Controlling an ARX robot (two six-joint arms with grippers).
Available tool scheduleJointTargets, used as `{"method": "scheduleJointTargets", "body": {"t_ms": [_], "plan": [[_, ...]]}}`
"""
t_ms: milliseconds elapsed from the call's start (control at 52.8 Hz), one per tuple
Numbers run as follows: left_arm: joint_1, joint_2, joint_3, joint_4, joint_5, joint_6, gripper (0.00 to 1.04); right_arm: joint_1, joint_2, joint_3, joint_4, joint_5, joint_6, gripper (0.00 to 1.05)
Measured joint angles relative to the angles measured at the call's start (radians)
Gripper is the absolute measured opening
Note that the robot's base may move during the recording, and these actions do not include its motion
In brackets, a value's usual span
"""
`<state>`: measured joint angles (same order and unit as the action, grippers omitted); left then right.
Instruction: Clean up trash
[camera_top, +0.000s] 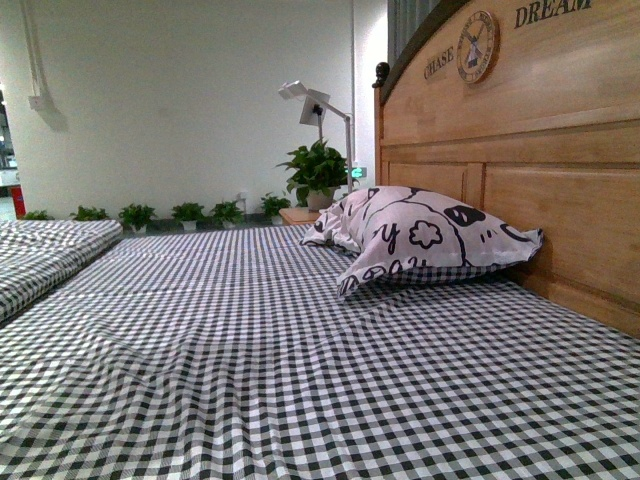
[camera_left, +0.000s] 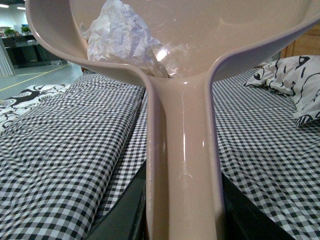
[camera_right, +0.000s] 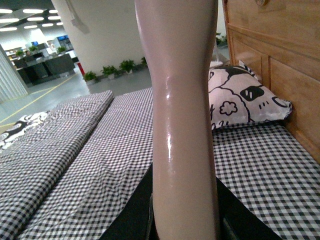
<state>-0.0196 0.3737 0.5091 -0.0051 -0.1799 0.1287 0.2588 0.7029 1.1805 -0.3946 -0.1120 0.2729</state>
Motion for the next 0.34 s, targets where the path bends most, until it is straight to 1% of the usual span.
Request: {"method": "scheduleJointTargets", "body": {"t_ms": [341], "plan": [[0.000,0.000,0.000,0.000,0.000,0.000,0.27,0.000,0.000,0.000,0.000,0.000,0.000,0.19]]}}
